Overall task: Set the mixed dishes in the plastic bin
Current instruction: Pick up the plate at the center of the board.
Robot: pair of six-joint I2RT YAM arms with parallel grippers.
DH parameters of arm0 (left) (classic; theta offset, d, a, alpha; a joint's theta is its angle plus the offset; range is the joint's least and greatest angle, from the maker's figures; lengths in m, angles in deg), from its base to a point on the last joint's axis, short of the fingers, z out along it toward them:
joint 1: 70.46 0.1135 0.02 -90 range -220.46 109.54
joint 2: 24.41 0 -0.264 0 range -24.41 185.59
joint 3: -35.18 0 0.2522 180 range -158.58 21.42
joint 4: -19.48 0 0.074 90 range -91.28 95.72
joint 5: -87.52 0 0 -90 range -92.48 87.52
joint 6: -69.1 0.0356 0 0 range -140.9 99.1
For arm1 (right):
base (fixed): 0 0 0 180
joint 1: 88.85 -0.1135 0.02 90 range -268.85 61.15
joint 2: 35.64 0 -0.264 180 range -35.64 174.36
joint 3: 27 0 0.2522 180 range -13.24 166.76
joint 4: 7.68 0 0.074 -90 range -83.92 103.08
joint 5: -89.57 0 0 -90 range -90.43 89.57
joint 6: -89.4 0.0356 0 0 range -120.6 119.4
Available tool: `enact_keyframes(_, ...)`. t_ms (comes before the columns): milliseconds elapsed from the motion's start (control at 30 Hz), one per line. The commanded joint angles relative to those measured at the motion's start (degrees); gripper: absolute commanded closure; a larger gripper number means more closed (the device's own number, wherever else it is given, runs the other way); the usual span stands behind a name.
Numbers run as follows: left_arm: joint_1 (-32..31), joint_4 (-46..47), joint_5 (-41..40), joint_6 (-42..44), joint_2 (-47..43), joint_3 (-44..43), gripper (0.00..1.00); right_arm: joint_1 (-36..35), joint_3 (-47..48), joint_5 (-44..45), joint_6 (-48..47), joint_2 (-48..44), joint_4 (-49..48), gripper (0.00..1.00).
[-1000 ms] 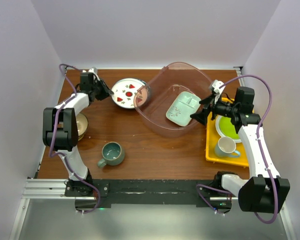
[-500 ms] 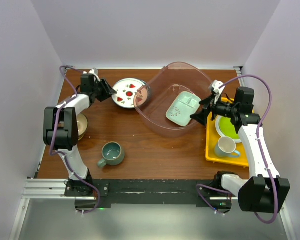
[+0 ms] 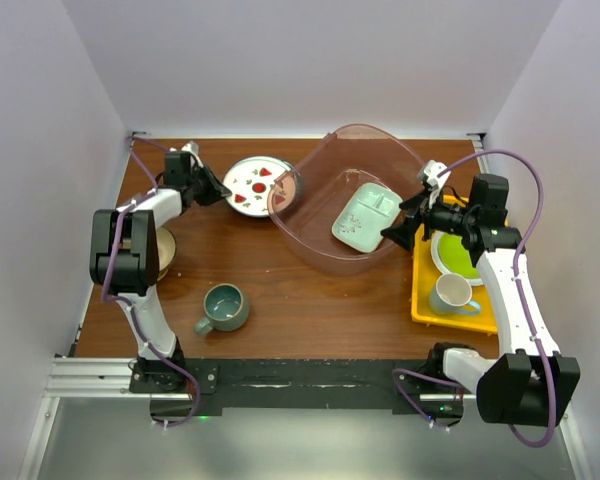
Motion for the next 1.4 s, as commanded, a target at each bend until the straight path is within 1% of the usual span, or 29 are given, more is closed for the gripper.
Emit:
enact_keyframes(0, -0.01, 0.65, 0.02, 0.79, -1.69, -2.60, 0.86, -0.12, 2.46, 0.15, -0.86, 0.13, -0.41, 0.02)
enact_keyframes(67, -0.01, -1.99, -0.33, 1.05, -2.83, -3.47, 0.91, -0.21, 2.46, 0.15, -0.86, 0.13, -0.41, 0.02)
enact_keyframes(333, -0.01, -5.24, -1.21, 2.20, -5.03, -6.64, 0.94, -0.12, 2.55, 0.24, -0.78, 0.04, -0.32, 0.02)
enact_keyframes(500, 0.07, -5.77, -0.42, 2.20, -5.65, -7.87, 1.00, -0.21, 2.55, 0.24, -0.86, 0.04, -0.23, 0.02)
enact_keyframes(667, 0.16, -5.42, 1.95, 0.71, -6.35, -8.93, 1.00, -0.12, 2.55, 0.24, -0.86, -0.05, -0.32, 0.02)
enact_keyframes(800, 0.43, -3.32, 4.50, -1.67, -7.32, -8.58, 1.00, -0.12, 2.55, 0.41, -0.86, -0.05, -0.23, 0.02)
enact_keyframes(900, 0.43, 1.50, 7.83, -5.18, -8.11, -6.92, 1.00, -0.21, 2.55, 0.33, -0.86, 0.04, -0.23, 0.02)
enact_keyframes(933, 1.99, 3.61, 8.71, -6.23, -8.20, -6.56, 1.00, -0.12, 2.55, 0.33, -0.78, 0.04, -0.23, 0.02)
enact_keyframes(1067, 3.15, 8.20, 11.61, -10.71, -8.72, -5.06, 1.00, -0.12, 2.55, 0.33, -0.86, 0.04, -0.23, 0.02)
enact_keyframes(1367, 6.14, 12.59, 13.11, -14.32, -11.27, -4.36, 1.00, -0.12, 2.46, 0.33, -0.95, 0.04, -0.23, 0.02)
